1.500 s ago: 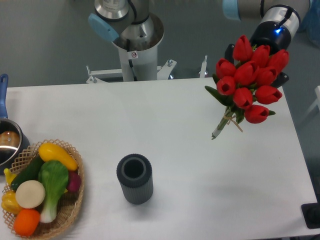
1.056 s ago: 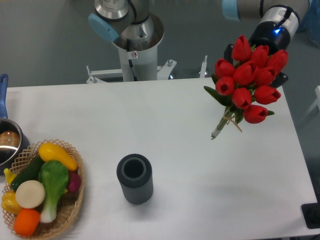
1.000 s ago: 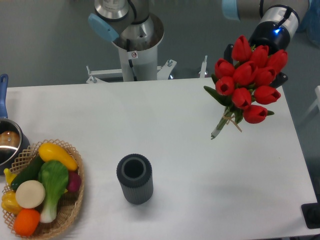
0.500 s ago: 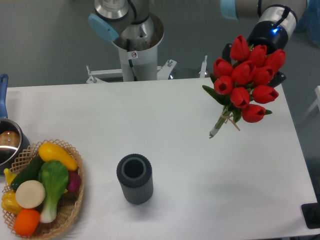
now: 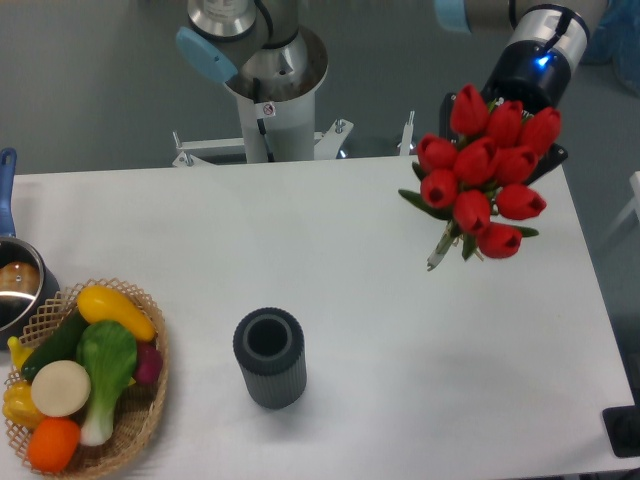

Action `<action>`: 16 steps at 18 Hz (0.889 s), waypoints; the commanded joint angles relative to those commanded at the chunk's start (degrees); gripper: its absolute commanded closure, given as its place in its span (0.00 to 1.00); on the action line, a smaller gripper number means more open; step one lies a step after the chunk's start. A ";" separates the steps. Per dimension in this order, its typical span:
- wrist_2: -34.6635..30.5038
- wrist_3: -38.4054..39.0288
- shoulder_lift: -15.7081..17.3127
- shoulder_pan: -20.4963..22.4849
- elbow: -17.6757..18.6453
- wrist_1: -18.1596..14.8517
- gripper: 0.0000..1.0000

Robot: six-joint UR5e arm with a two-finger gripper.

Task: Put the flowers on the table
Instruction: 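Swing the tulips downward, blooms hanging below the gripper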

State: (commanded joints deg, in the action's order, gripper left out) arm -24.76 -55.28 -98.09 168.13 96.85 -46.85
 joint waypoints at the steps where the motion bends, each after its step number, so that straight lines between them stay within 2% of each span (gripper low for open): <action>1: -2.28 0.09 0.44 -0.09 0.09 -0.09 0.62; 5: -12.04 0.00 1.41 -1.75 1.05 -0.09 0.62; 10: -25.66 -0.18 -0.34 -7.20 0.97 -0.09 0.62; 16: -34.20 -0.44 -3.24 -10.54 1.67 -0.35 0.62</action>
State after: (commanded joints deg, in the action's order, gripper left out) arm -58.97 -55.72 -101.33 157.59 98.52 -47.20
